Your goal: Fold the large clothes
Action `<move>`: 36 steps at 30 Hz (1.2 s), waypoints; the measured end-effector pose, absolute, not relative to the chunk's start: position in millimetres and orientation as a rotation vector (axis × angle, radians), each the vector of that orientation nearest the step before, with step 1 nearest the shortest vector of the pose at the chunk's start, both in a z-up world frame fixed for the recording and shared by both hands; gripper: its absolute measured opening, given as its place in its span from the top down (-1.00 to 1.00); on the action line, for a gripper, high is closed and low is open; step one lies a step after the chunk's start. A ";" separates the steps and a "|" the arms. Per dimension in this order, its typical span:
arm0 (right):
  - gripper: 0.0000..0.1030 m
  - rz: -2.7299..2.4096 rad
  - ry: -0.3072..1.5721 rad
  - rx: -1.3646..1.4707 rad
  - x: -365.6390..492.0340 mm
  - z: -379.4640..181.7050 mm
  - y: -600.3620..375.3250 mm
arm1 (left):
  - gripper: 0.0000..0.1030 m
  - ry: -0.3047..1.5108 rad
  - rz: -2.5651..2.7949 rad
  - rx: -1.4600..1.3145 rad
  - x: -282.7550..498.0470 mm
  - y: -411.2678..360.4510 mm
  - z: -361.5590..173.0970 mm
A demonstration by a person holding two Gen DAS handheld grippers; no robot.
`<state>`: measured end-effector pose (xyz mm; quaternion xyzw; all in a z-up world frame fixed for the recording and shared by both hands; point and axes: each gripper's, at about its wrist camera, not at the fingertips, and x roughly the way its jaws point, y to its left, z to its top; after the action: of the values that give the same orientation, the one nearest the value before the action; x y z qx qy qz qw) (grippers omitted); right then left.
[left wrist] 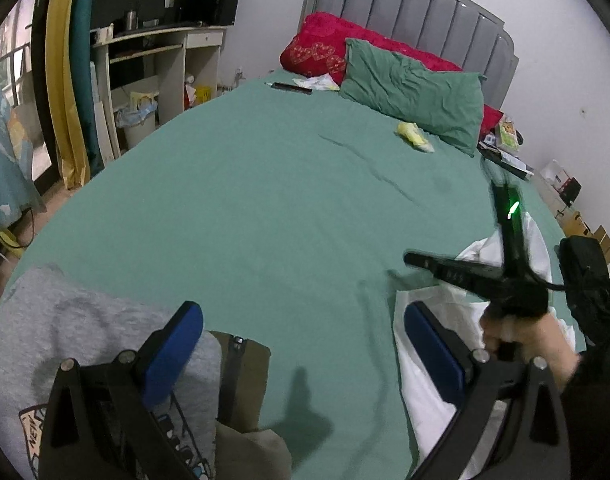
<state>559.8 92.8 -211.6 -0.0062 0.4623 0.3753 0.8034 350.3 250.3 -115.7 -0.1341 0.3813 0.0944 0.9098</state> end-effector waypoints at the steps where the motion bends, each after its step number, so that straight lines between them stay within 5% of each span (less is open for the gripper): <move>1: 1.00 0.806 0.959 -0.044 556.4 -194.3 99.0 | -0.96 0.783 0.203 -0.277 347.7 251.8 -115.9; 5: 0.93 0.692 0.941 -0.121 560.9 -169.2 93.3 | -0.96 0.776 0.212 -0.303 340.8 256.8 -118.3; 6: 0.58 0.652 0.954 -0.125 566.9 -171.3 89.7 | -0.96 0.774 0.214 -0.295 340.0 256.5 -117.6; 7: -0.12 0.593 0.977 -0.115 571.2 -178.5 75.7 | -0.96 0.772 0.220 -0.284 339.6 255.6 -116.5; 9: -0.49 0.517 1.003 -0.063 570.8 -187.5 58.3 | -0.96 0.768 0.235 -0.268 340.4 254.7 -114.7; 17: -0.51 0.392 1.156 0.101 589.7 -258.6 13.6 | -0.96 0.794 0.246 -0.265 351.1 256.3 -119.0; 19: -0.40 0.425 1.096 0.096 595.3 -258.6 20.5 | -0.96 0.794 0.244 -0.255 351.5 255.4 -118.8; 20: -0.16 0.457 1.085 0.100 597.9 -259.7 25.4 | -0.96 0.795 0.243 -0.253 351.7 255.5 -119.3; 21: 0.84 0.481 1.071 0.086 600.4 -259.9 33.1 | -0.96 0.795 0.241 -0.253 352.3 255.5 -119.9; 22: 0.94 0.536 1.093 0.092 604.9 -262.8 42.6 | -0.96 0.798 0.241 -0.252 352.3 255.7 -120.8; 31: 0.94 1.200 0.762 0.152 564.9 -134.0 118.7 | -0.96 0.738 0.264 -0.318 339.5 266.3 -112.6; 36: 0.93 1.308 0.607 0.054 511.7 -70.1 72.2 | -0.96 0.686 0.279 -0.440 324.3 287.0 -107.2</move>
<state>511.7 72.2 -70.1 0.0247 0.2777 0.5988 0.7508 324.3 287.0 -107.2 -0.2135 0.3327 0.1352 0.9085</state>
